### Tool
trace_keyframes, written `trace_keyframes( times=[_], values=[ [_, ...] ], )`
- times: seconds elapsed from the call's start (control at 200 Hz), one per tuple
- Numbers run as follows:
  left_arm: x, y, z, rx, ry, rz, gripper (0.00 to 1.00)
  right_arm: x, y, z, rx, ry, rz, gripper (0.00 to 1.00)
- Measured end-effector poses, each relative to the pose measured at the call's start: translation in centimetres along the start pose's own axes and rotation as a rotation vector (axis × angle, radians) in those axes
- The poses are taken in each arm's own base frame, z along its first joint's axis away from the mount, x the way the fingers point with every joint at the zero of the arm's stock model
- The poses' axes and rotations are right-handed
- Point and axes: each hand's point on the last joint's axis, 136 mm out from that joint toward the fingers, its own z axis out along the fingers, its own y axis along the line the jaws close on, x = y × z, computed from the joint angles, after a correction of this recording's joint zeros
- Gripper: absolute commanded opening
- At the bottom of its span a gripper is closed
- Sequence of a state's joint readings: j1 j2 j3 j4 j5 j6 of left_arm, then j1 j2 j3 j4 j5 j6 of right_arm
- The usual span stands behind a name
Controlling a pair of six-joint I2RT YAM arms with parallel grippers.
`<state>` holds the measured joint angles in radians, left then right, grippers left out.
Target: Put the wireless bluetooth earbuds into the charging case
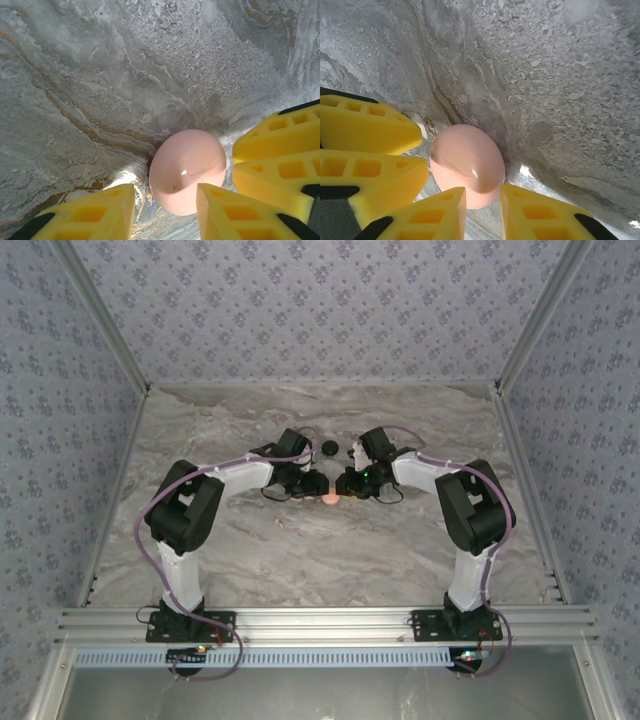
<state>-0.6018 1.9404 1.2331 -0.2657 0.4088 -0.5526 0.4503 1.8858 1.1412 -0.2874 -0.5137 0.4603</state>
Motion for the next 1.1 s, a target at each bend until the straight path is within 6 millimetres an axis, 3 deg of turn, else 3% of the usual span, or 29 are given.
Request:
trace_keyframes(
  times=[0.725,1.099],
  values=[
    [0.1,-0.7,1.4,0.078,0.015,-0.049,0.4,0.1,-0.3,0.6,-0.008,0.0,0.029,0.2],
    [0.2,-0.6,1.6,0.13,0.016,-0.101,0.33,0.0,-0.4,0.7,-0.028,-0.006,0.043,0.2]
  ],
)
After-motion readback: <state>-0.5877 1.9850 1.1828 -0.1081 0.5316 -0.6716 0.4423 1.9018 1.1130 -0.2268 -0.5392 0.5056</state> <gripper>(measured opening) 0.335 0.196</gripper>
